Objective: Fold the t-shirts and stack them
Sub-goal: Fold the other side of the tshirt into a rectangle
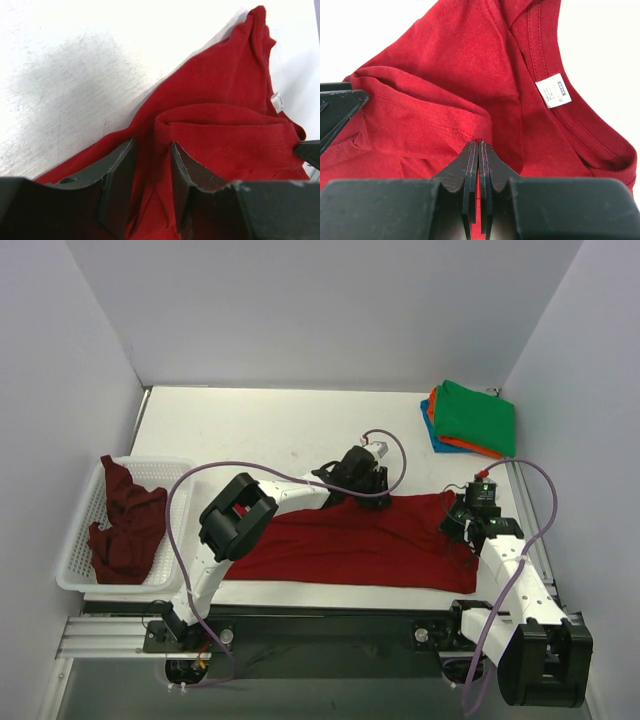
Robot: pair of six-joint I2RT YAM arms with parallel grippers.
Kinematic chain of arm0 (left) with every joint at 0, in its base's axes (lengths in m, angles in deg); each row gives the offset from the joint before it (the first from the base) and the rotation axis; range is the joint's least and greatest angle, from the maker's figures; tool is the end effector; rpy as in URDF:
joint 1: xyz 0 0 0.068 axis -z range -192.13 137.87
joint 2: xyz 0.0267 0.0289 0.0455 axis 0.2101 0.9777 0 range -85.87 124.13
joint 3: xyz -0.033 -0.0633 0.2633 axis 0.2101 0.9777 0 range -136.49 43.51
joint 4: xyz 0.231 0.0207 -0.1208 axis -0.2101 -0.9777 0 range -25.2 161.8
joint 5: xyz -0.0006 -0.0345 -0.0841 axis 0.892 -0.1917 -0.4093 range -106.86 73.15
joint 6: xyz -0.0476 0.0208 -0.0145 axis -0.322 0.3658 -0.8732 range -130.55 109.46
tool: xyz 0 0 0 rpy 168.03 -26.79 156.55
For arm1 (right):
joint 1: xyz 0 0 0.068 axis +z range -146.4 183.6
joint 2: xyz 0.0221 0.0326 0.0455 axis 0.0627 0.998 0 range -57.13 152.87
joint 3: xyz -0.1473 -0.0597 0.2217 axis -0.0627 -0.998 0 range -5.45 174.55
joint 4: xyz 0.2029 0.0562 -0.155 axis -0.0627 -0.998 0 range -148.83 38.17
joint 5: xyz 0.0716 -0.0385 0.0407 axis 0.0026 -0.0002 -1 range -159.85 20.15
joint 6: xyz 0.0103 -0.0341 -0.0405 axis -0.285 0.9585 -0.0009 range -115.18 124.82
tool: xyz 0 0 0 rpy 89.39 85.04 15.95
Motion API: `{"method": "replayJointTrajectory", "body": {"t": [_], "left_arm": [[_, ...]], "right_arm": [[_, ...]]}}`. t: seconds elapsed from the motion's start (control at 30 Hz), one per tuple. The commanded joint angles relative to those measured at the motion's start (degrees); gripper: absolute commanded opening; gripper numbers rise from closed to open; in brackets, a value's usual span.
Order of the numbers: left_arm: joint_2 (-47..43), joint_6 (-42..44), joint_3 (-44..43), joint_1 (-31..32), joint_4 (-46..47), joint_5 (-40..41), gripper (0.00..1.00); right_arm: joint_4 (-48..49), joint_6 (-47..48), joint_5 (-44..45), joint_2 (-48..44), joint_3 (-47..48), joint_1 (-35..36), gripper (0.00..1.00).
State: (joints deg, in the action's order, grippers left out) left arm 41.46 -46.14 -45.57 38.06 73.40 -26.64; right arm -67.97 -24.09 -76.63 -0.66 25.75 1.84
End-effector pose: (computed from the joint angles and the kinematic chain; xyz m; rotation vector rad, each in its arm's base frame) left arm 0.3137 -0.3859 0.1536 0.4059 2.3596 -0.9680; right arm 0.2034 -0.0020 0.2109 0.5527 2.2501 0.3788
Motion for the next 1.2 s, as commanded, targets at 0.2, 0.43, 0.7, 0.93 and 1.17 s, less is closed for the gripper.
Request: {"method": "replayJointTrajectory", "body": {"t": [0.2, 0.43, 0.7, 0.93, 1.17], "left_arm": [[-1.0, -0.5, -2.0, 0.0, 5.8, -2.9, 0.41], [-1.2, -0.2, -1.2, 0.1, 5.2, -1.1, 0.41], [0.8, 1.4, -4.2, 0.4, 2.0, -0.3, 0.41], [2.0, 1.2, -5.1, 0.9, 1.9, -0.7, 0.39], [2.3, 2.6, -6.0, 1.5, 0.0, 1.7, 0.39]], "right_arm": [[-2.0, -0.4, 1.8, -1.8, -1.1, 0.7, 0.01], [-2.2, -0.7, 1.9, -2.2, -1.1, 0.8, 0.01], [-2.3, -0.8, 1.9, -2.2, -1.1, 0.9, 0.01], [-2.4, -0.7, 2.0, -2.2, -1.1, 1.0, 0.01], [-2.4, -0.8, 2.0, -2.3, -1.1, 1.0, 0.01]]}}
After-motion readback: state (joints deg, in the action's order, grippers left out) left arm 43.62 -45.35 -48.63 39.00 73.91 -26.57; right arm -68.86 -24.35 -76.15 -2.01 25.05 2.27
